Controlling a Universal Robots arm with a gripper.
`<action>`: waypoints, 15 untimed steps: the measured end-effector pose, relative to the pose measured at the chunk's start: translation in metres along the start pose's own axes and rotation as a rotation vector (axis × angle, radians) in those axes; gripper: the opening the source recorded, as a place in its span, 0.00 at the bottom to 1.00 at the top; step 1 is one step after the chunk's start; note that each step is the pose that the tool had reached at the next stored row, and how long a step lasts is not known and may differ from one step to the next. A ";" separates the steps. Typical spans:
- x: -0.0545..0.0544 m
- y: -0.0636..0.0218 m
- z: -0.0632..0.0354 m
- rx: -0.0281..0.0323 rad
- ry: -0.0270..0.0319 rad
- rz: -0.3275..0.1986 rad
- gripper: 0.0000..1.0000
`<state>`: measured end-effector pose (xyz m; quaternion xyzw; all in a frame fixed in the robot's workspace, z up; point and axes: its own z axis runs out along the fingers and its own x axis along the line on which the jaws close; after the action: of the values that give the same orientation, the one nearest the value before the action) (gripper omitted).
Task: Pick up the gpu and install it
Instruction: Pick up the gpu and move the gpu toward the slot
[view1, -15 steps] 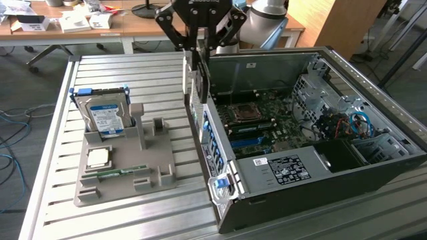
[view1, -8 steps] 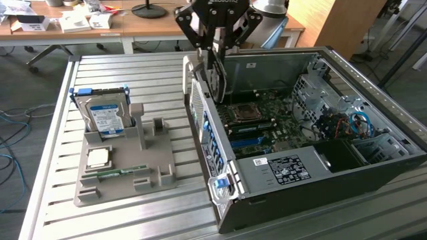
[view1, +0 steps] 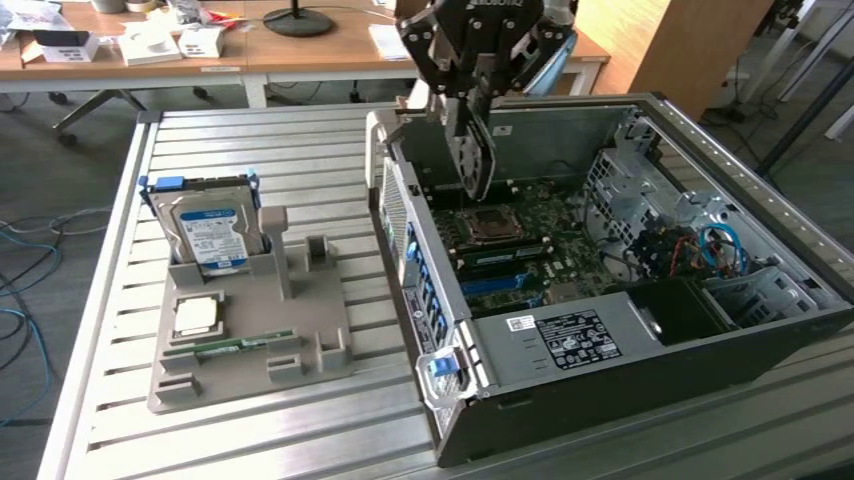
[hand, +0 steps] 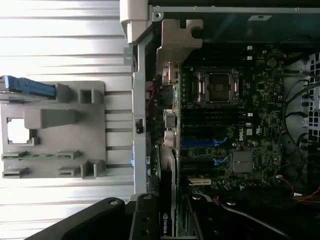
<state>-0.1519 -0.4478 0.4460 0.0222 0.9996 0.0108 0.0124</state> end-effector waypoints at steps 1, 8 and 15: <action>-0.005 0.0002 0.0001 0.0000 0.0000 0.000 0.26; -0.036 0.0016 0.0009 -0.0003 0.0002 0.000 0.26; -0.068 0.0030 0.0018 -0.0007 0.0003 0.000 0.26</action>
<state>-0.0837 -0.4478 0.4459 0.0221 0.9996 0.0111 0.0123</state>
